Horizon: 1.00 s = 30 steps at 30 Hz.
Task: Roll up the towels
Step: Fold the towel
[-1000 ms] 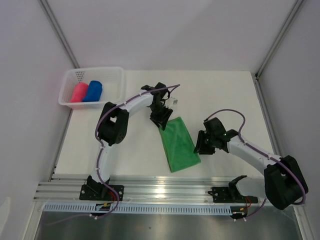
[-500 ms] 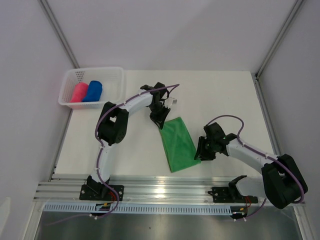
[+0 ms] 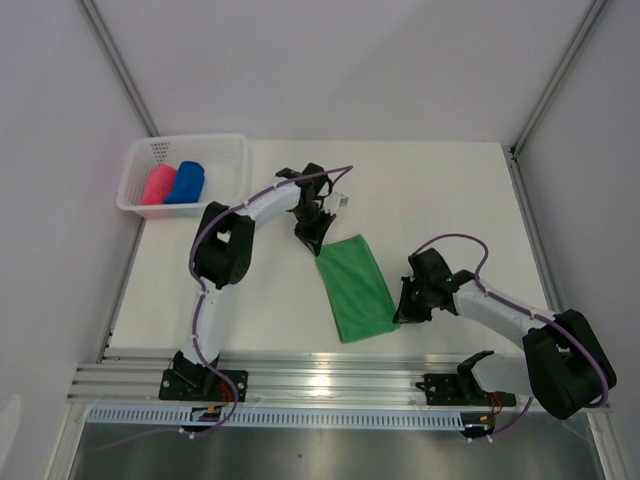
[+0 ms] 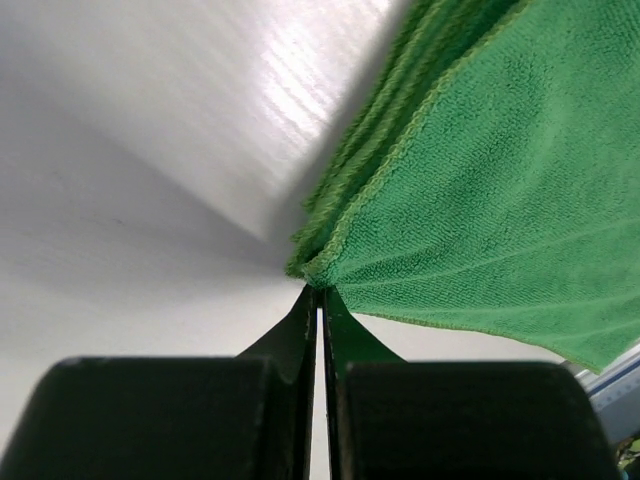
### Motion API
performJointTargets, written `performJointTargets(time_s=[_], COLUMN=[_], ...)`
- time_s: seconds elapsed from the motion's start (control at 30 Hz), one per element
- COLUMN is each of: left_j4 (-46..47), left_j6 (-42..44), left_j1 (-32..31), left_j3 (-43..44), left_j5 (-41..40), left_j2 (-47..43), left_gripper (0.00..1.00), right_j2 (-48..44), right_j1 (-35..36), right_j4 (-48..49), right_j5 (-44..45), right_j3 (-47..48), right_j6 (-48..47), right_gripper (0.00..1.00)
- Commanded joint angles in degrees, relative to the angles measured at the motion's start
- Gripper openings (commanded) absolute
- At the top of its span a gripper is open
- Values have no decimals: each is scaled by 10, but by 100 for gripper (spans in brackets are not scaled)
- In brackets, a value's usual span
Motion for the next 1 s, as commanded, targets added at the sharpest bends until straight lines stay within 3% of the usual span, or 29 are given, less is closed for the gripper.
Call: performJointTargets(time_s=[0.0, 0.13, 0.17, 0.2, 0.3, 0.4, 0.5, 0.6, 0.73, 0.97], left_j4=[9, 0, -4, -4, -6, -5, -4, -3, -6, -9], left_j6=[21, 27, 34, 37, 48, 51, 51, 51, 48, 43], left_j1=[7, 6, 6, 6, 3, 3, 3, 3, 3, 3], left_j3=[17, 27, 28, 27, 27, 28, 28, 27, 25, 25], left_j5=[-32, -11, -4, 2, 14, 16, 15, 12, 11, 4], left_j2=[-12, -3, -2, -2, -1, -1, 0, 1, 0, 2], left_gripper=[1, 1, 1, 1, 10, 15, 18, 17, 18, 20], right_j2=[-14, -15, -14, -12, -14, -20, -3, 62, 185, 354], right_j1=[3, 8, 6, 5, -4, -22, -31, -45, -60, -68], right_j4=[-12, 5, 4, 3, -33, -66, -37, 73, 145, 162], right_j5=[-10, -24, -31, -32, -11, 17, 31, 19, -2, -30], right_j3=[-19, -20, -18, -13, 30, 104, 165, 200, 278, 408], right_j6=[7, 9, 4, 0, -31, -77, -111, -155, -193, -221], right_gripper=[2, 9, 14, 28, 37, 39, 40, 40, 40, 40])
